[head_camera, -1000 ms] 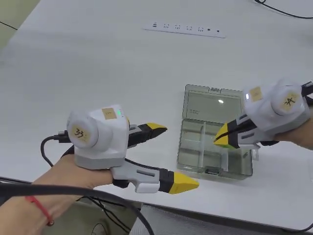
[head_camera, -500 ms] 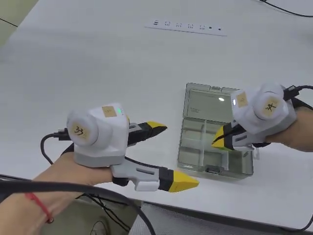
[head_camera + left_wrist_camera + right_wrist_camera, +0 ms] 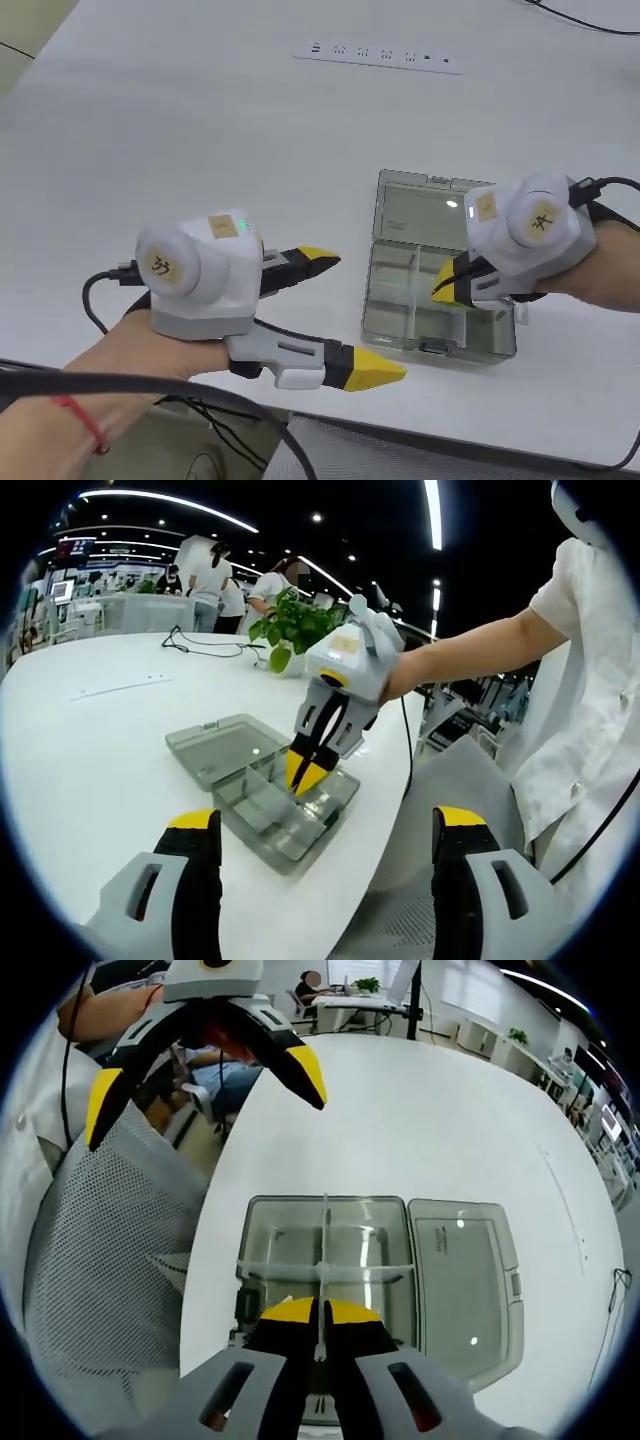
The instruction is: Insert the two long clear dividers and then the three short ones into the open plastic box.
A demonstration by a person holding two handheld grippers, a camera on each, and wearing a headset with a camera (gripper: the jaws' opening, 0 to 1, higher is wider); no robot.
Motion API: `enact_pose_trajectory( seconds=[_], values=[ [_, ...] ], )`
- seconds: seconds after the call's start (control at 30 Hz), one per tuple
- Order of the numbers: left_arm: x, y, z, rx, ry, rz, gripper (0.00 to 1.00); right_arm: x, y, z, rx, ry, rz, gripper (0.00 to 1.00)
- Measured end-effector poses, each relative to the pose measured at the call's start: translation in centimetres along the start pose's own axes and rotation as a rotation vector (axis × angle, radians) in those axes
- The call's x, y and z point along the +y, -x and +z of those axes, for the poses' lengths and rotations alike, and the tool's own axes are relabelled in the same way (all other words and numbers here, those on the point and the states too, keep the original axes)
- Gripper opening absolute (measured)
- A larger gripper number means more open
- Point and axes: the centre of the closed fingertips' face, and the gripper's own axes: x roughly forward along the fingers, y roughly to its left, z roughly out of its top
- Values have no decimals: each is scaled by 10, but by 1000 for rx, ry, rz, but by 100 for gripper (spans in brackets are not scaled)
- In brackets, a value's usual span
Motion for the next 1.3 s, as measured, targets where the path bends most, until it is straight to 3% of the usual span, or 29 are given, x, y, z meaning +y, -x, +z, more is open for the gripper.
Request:
enact_pose_trajectory(
  seconds=[0.37,0.53,0.73,1.03,1.3],
  values=[
    [0,3,-2,17,-12,7,88,0,28,16,-117,-98,-32,13],
    [0,6,0,14,-17,9,88,-4,32,9,-155,-120,-65,19],
    [0,8,3,11,-24,13,88,3,57,8,-180,-141,-96,24],
    [-1,11,6,9,-30,14,88,10,90,-12,-190,-169,-143,32],
    [-2,12,9,4,-33,14,88,10,112,-48,-153,-202,-187,37]
  ],
)
